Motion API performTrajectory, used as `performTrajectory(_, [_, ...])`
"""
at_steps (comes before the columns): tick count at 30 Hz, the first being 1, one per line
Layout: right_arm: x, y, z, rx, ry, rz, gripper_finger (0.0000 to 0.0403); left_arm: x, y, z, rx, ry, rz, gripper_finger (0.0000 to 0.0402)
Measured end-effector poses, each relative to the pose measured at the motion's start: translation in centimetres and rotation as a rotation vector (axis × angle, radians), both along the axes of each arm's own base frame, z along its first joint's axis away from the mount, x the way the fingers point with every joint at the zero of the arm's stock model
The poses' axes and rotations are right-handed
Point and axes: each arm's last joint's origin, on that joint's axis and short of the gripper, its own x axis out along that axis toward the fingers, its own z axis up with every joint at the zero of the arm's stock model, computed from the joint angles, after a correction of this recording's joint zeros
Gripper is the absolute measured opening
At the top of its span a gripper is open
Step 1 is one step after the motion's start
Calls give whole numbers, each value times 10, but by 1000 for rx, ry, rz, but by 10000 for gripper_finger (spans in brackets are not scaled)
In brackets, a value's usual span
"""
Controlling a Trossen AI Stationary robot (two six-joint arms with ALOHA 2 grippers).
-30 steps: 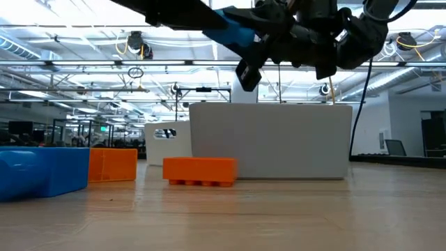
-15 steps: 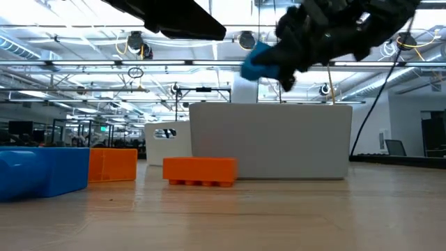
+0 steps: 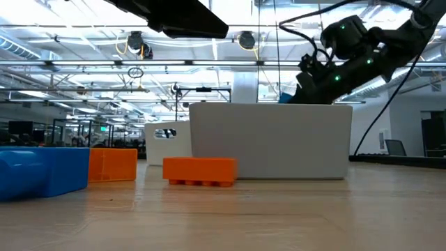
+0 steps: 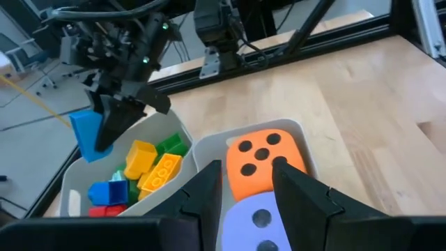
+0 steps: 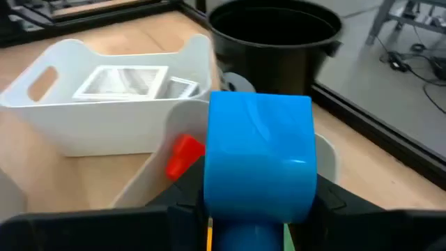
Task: Pick & Place Toys
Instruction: Put the blue game piece into the top gray bin, then put the dark blue game piece into the top gray bin
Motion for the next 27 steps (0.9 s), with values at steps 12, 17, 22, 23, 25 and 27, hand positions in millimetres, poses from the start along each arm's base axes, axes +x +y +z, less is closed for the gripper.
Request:
performTrajectory(12, [2,-1,-3,14,-9,-12,203,3,9,0,-105,-16,64,132])
performTrajectory(17, [3,1,-2,-6,-1,10,261,3,9,0,-120,-20,68,131])
performTrajectory(22, [3,9,5,-41,-13,81,295,3,9,0,-209,-33,97,132])
performTrajectory(23, [3,11,6,-44,-21,92,298,2,9,0,-243,-31,110,133])
performTrajectory(25, [3,14,11,-48,-44,115,301,-4,8,1,-302,5,134,140])
performTrajectory(27, [2,17,15,-51,-61,135,301,-15,8,2,-367,65,171,155])
